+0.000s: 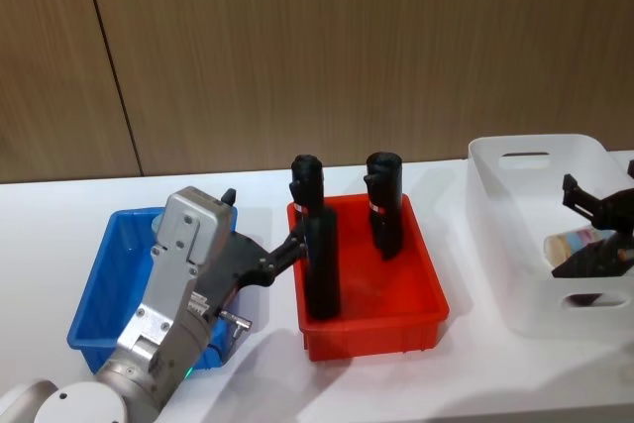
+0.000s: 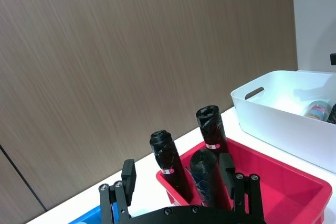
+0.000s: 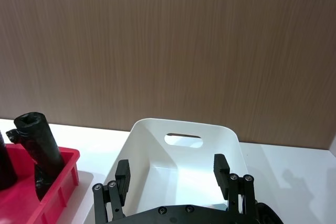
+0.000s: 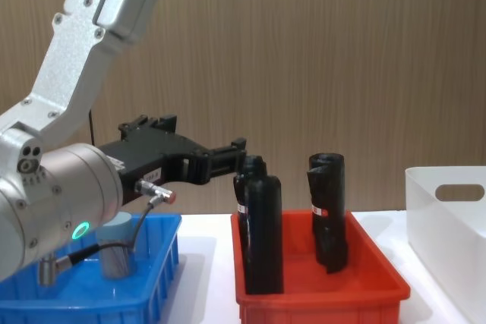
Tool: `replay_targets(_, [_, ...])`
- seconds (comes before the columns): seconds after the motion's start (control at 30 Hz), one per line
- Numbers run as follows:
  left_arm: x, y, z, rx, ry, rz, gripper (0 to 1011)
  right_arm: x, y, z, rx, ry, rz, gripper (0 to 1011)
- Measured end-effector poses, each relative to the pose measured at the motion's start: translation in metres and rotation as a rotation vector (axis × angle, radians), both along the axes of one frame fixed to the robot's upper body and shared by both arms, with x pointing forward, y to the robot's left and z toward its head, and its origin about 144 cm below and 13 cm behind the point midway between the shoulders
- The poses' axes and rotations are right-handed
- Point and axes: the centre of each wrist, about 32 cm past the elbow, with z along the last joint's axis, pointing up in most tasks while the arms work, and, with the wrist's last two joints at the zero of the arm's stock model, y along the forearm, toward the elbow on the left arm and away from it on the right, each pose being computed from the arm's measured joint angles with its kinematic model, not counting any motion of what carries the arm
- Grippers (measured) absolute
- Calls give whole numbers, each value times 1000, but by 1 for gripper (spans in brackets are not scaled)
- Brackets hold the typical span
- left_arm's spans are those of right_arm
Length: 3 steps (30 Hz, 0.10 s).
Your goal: Pick the cotton swabs from the blue box and place them into the white box.
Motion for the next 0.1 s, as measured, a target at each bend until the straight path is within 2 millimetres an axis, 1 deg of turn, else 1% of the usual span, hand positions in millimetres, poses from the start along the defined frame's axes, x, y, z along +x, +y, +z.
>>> replay_targets(0.1, [0, 0, 0, 0, 0, 0, 1004, -1, 0, 0, 3, -3, 2, 1001])
